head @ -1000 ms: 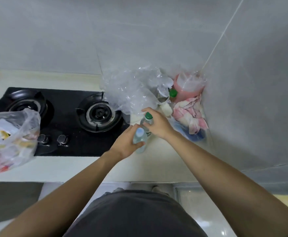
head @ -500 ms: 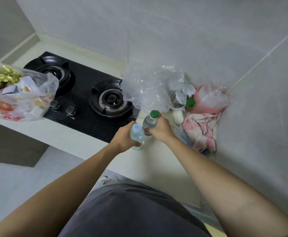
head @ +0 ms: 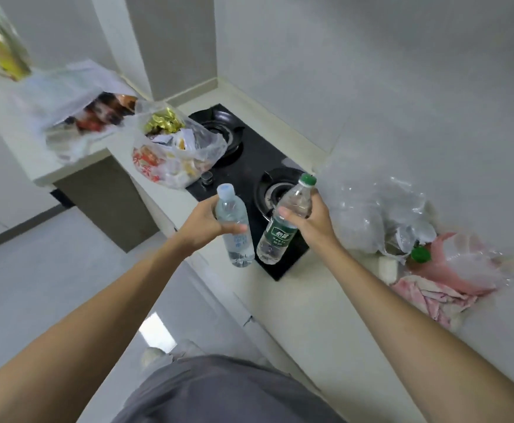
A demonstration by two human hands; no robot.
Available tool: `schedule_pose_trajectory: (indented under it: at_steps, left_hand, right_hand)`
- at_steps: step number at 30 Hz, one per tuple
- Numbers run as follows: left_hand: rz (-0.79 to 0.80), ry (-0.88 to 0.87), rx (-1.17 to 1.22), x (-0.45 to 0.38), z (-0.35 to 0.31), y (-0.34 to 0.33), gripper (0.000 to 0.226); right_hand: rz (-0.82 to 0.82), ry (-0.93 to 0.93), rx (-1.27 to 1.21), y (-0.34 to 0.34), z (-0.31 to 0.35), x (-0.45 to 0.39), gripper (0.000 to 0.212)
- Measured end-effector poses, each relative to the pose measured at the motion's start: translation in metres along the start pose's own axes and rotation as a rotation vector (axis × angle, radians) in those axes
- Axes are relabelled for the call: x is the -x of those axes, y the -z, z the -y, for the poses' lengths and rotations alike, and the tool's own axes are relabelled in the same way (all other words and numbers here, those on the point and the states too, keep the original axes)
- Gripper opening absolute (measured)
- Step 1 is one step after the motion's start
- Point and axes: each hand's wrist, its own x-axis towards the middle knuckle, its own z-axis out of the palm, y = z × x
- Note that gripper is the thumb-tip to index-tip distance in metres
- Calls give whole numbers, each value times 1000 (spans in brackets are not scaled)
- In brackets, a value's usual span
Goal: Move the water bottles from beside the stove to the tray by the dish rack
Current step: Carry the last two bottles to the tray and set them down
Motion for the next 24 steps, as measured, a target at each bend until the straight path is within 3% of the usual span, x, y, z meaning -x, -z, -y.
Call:
schedule_pose_trajectory:
  at_steps: [3,6,11,13,16,19,24]
  left_hand:
    - [-142,-18,109,18,-1,65,46]
    - [-269,-45,235,43,1,135,51]
    - [-476,-86,383,98,10,252,33]
    - [-553,-82,411,121,17,300,38]
    - [-677,-77,413,159,31,370,28]
    - [-807,-74,416,208,44,431,13]
    - [-1100,-48,484,296,83,513,18]
  right_hand:
    - [86,82,-69,-57,51,-9,47]
    - [162,169,-129,-127,102,-13,41]
    - [326,231,-229,-264,181,-12,45]
    - [375,254,-243,-320,211,-9,38]
    - [473,298,-255,-404,253,-2,26]
    - [587,352,-272,-490,291,14,33]
    - [831,399,-293,-632,335,56,36]
